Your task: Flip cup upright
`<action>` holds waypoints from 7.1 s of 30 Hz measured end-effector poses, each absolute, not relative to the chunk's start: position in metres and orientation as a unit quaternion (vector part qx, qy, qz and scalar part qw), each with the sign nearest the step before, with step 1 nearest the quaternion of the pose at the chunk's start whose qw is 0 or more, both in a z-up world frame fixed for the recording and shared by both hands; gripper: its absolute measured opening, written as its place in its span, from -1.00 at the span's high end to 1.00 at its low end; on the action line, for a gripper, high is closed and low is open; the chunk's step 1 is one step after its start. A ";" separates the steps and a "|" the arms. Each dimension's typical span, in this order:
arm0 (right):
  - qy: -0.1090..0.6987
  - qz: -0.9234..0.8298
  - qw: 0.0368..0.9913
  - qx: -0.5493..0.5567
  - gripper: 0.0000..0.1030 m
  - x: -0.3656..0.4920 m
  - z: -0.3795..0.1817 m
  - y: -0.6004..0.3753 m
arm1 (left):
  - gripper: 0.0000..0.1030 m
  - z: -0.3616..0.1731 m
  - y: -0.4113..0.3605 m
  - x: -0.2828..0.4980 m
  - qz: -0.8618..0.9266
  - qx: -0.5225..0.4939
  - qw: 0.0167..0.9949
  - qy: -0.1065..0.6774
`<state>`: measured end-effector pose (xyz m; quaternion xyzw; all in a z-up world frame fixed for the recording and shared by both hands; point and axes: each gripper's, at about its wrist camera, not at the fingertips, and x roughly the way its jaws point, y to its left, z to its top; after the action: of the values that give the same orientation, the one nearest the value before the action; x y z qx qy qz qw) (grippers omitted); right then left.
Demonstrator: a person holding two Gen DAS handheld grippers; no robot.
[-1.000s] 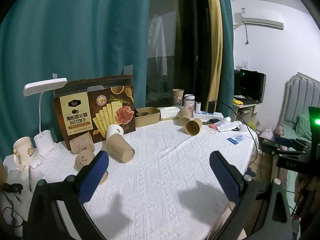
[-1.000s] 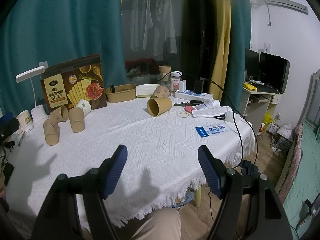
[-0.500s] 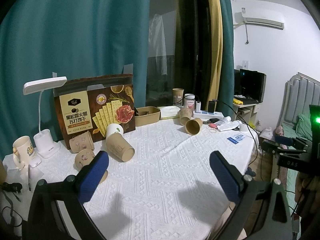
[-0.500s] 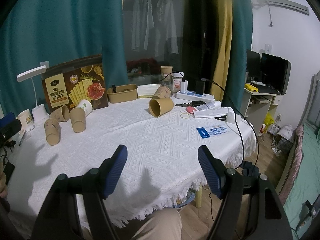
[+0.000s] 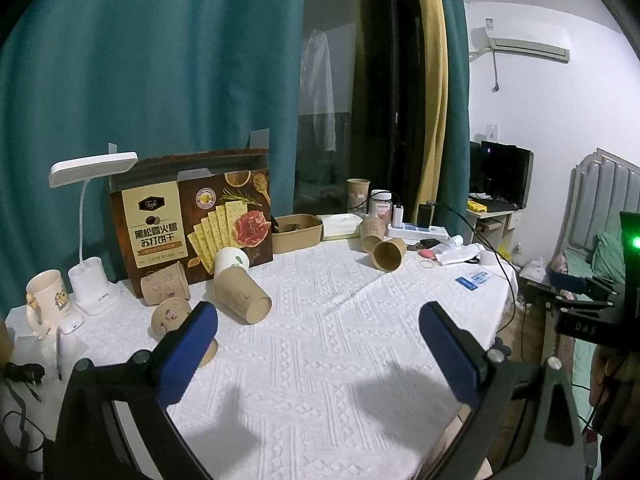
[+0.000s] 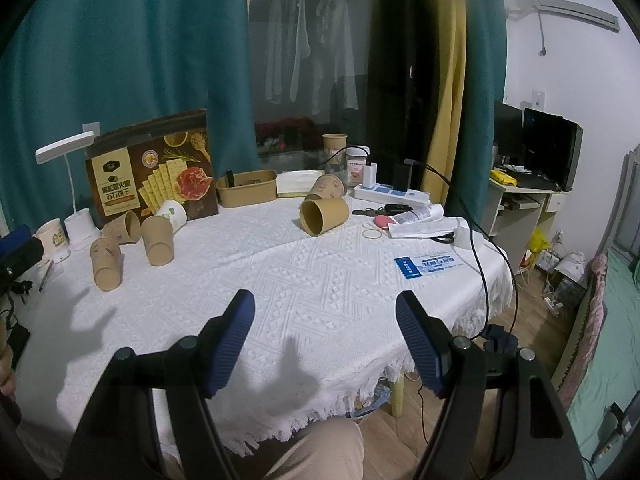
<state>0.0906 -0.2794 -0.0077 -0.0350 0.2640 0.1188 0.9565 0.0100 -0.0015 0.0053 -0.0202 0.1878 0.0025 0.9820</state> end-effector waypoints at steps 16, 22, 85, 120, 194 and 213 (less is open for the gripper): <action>0.263 0.119 0.957 -0.035 -0.37 0.091 -0.008 -0.279 | -0.96 0.006 -0.001 0.007 0.001 -0.020 0.982 0.185; 0.263 0.119 0.957 -0.035 -0.37 0.090 -0.009 -0.280 | -0.96 0.005 0.000 0.006 0.002 -0.021 0.983 0.185; 0.352 0.106 0.929 0.039 -0.38 0.316 -0.140 -0.406 | -0.24 -0.117 -0.184 0.448 -0.137 0.201 0.875 0.418; 0.363 0.190 0.912 -0.006 -0.37 0.124 -0.122 -0.283 | -0.18 -0.109 -0.065 0.135 -0.200 0.123 0.867 0.440; 0.293 0.463 0.407 -0.730 -0.14 0.147 -0.132 -0.020 | -0.46 -0.110 0.119 0.007 -0.028 -0.177 0.908 0.378; 0.325 0.480 0.791 -0.197 -0.08 0.215 -0.074 -0.089 | -0.46 -0.104 0.076 0.031 -0.055 -0.147 0.902 0.402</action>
<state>0.2149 -0.0890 -0.0737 -0.1974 0.3246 0.4798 0.7909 0.0315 0.0759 -0.1041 -0.1465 0.4024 -0.0549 0.9020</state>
